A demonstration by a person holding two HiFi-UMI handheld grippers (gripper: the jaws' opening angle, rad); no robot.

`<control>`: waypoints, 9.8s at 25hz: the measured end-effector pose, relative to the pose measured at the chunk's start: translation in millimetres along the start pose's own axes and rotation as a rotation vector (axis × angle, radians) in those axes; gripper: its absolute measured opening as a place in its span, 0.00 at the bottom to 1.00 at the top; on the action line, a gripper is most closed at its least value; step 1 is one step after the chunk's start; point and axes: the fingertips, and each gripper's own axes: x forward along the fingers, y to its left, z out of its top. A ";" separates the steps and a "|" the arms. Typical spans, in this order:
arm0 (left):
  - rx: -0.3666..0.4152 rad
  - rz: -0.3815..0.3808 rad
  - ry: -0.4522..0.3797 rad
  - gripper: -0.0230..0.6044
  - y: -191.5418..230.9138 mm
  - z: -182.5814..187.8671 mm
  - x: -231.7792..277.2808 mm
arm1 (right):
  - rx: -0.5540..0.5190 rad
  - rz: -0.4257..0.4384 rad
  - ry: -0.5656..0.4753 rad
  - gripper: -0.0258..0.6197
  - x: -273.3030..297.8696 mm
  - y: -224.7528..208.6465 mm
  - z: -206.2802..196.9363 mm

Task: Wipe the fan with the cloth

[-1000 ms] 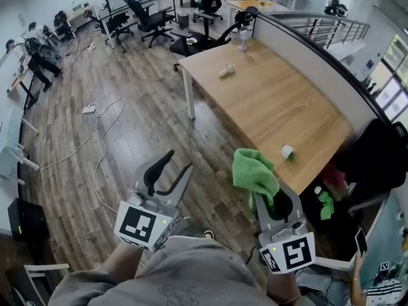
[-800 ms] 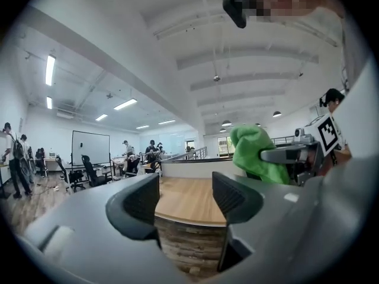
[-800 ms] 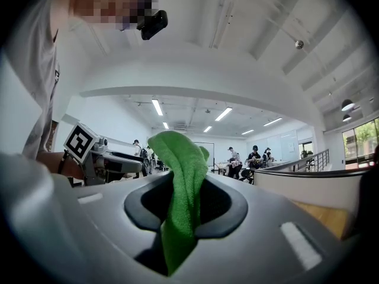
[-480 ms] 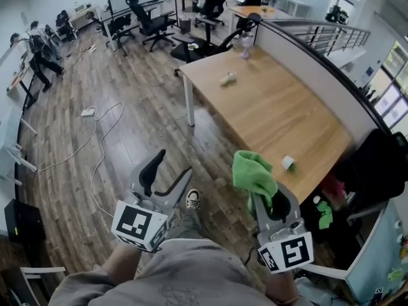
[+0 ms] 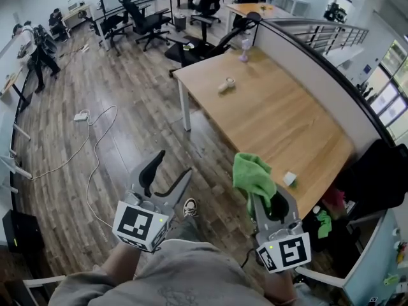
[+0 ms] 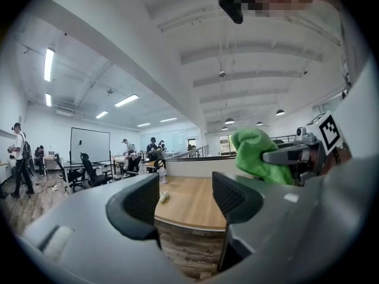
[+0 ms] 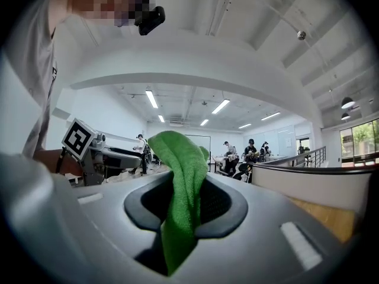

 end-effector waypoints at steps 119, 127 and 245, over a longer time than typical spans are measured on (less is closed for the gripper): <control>0.012 -0.439 0.680 0.31 205.5 -395.0 670.8 | 0.124 -0.127 0.609 0.19 675.1 -389.1 -357.5; 0.012 -0.439 0.678 0.31 204.7 -395.2 672.1 | 0.138 0.118 0.648 0.19 678.8 -310.7 -363.4; 0.029 -0.327 -0.075 0.20 308.4 48.7 590.0 | -0.041 -0.180 0.084 0.19 554.1 -343.2 42.8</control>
